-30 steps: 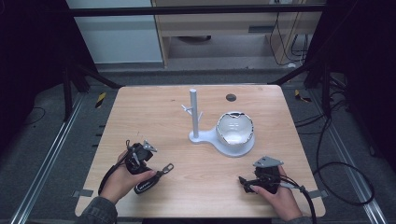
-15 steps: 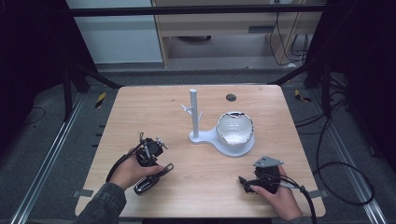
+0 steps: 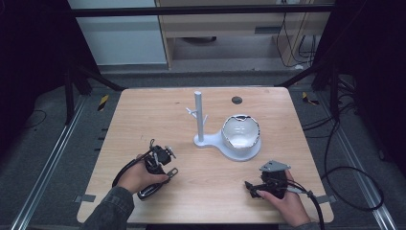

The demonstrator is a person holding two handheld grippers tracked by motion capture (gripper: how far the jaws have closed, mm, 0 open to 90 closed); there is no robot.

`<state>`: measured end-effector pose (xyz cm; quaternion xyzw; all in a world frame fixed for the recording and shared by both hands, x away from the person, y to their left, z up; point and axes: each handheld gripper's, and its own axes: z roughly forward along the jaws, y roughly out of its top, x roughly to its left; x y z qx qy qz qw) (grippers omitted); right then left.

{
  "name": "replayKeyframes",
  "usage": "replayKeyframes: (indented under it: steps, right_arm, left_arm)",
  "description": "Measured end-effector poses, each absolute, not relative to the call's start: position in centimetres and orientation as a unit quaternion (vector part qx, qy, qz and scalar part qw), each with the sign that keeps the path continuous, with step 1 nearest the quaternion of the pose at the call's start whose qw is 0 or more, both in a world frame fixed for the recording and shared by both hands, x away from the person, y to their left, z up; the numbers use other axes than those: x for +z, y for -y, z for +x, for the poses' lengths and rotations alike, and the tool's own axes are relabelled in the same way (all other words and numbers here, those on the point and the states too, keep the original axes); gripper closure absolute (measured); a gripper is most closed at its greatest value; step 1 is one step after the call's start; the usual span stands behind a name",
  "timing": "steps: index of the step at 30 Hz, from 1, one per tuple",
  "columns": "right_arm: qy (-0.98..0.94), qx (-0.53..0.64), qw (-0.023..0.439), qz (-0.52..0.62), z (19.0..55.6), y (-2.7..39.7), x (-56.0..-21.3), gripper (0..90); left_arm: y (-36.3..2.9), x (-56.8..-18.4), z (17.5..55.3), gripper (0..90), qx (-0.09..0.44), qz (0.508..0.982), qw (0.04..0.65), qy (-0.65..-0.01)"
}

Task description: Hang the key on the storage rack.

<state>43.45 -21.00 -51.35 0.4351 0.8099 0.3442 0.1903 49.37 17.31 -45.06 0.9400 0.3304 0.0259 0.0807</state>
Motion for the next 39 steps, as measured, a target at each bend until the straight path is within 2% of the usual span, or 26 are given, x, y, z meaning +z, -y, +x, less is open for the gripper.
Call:
replayKeyframes:
  steps: [24,39]
  right_arm:
    - [-0.810,0.344,0.190,0.435,43.45,21.01,-51.35,0.5]
    - [-0.810,0.344,0.190,0.435,43.45,21.01,-51.35,0.5]
  left_arm:
    - [-17.15,-45.78,49.57,66.8,0.022,0.943,0.073,-0.325]
    - [-16.78,-46.15,49.51,72.1,0.026,0.945,0.069,-0.317]
